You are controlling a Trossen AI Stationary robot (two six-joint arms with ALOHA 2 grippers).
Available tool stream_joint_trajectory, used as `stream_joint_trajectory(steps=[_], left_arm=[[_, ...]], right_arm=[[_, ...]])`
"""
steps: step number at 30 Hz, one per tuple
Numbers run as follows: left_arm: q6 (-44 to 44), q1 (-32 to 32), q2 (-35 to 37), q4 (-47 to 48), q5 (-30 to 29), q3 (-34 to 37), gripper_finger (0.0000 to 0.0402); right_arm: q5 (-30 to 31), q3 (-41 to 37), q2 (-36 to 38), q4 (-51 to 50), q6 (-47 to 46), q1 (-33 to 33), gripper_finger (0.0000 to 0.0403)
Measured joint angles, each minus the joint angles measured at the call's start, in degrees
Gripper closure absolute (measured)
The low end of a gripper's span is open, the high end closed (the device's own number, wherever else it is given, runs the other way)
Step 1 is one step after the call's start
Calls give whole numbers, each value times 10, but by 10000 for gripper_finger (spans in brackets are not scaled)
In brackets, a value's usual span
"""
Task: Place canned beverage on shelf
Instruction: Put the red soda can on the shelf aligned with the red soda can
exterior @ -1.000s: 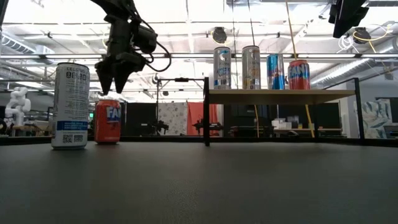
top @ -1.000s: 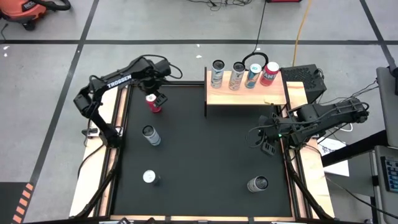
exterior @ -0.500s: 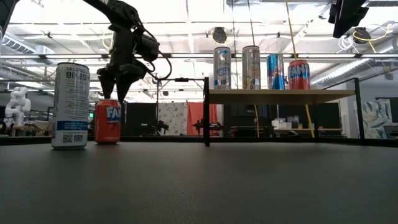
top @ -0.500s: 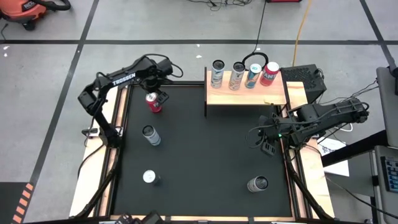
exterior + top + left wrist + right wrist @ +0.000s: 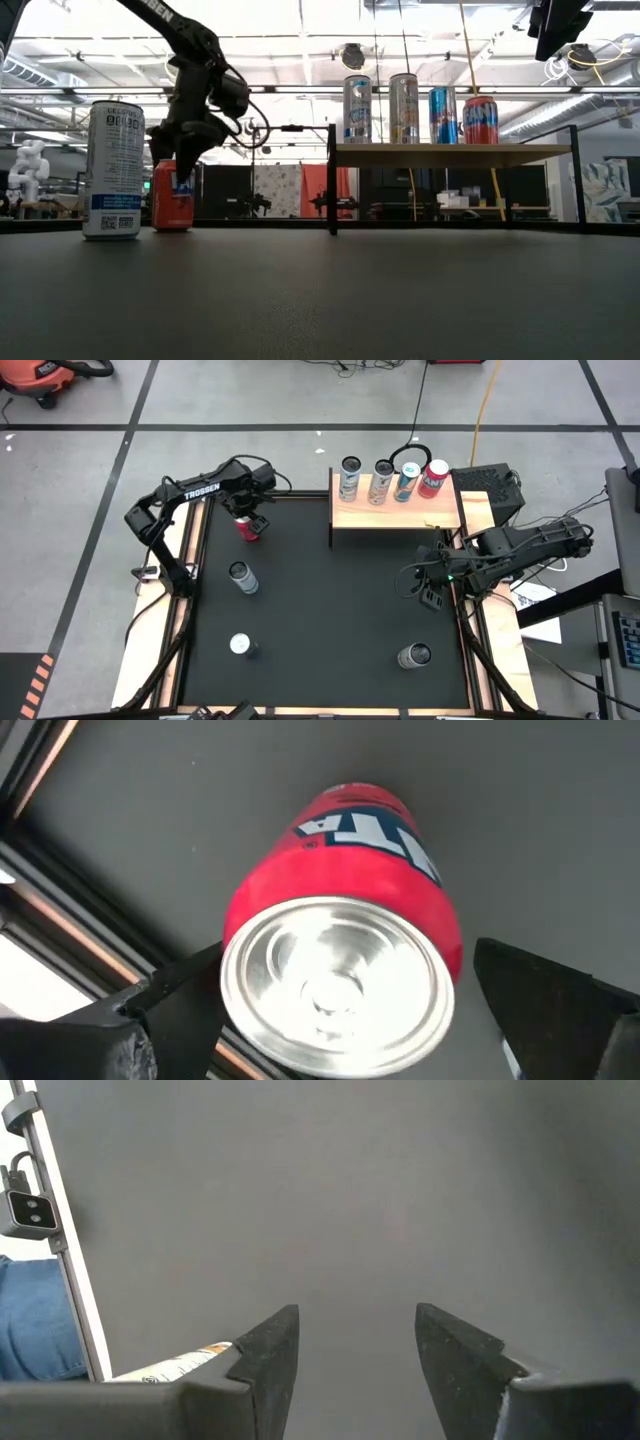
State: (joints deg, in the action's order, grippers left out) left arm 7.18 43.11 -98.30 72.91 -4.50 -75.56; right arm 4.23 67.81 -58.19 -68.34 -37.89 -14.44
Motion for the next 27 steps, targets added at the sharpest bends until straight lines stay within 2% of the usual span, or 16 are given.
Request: stream_joint_trajectory(steps=[11,14,21,27], left_arm=[[-17,0,0,-37,13,8,16],[-22,-1,0,-37,12,8,38],[-52,-2,1,-36,24,8,116],[-88,-17,1,-28,52,-1,120]], right_arm=[[1,0,0,0,0,0,220],[1,0,0,0,0,0,220],[2,0,0,0,0,0,220],[2,0,0,0,0,0,220]])
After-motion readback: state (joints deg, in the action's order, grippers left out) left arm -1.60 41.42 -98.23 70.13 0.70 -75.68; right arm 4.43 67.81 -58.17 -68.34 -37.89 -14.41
